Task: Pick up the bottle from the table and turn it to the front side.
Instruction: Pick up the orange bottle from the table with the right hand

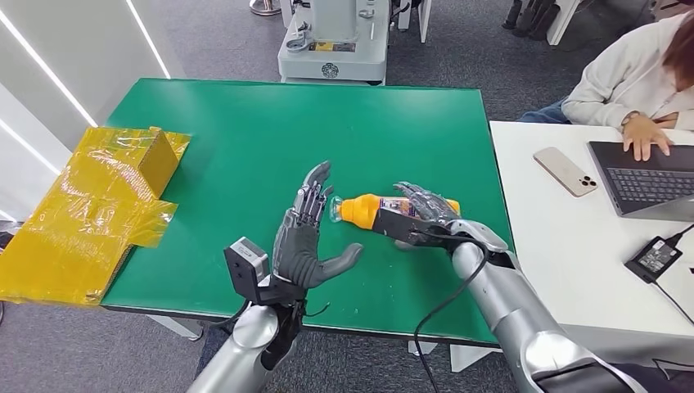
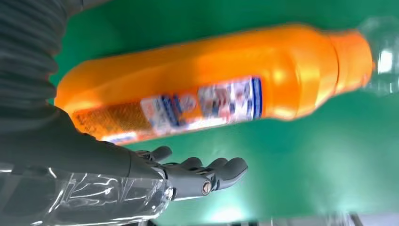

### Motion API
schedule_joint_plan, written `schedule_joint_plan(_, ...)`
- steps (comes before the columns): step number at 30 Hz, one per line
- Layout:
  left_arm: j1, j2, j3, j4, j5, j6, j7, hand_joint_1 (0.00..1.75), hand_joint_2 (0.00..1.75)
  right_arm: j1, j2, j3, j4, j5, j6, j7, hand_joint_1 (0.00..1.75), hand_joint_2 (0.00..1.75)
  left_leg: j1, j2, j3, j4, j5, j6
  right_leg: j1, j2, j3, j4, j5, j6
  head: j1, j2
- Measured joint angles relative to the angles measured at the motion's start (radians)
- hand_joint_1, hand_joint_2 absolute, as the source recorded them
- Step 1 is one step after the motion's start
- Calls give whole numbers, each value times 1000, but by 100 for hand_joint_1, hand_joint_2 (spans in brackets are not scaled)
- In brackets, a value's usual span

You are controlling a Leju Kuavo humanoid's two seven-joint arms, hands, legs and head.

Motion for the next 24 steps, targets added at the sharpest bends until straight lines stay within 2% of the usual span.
schedule_joint_plan(4, -21, -3, -6, 27, 31, -2, -2, 0, 175, -33, 6, 31, 43, 1, 62, 40, 0, 175, 0, 0, 0, 0, 0, 0, 0, 0, 0, 0, 0, 0, 0, 0)
schedule_joint_plan(10, -22, 7, -14, 57, 69, 21, -39, 0, 175, -56, 4, 72, 82, 4, 79, 27, 0, 175, 0, 0, 0, 0, 0, 0, 0, 0, 0, 0, 0, 0, 0, 0)
schedule_joint_plan(16, -3, 22, -20, 77, 94, 52, -63, 0, 175, -59, -4, 107, 100, -4, 77, 29, 0, 175, 0, 0, 0, 0, 0, 0, 0, 0, 0, 0, 0, 0, 0, 0)
schedule_joint_plan(24, 19, 24, -21, 79, 90, 58, -53, 0, 175, -43, -28, 129, 117, -17, 38, 51, 0, 175, 0, 0, 0, 1, 0, 0, 0, 0, 0, 0, 0, 0, 0, 0)
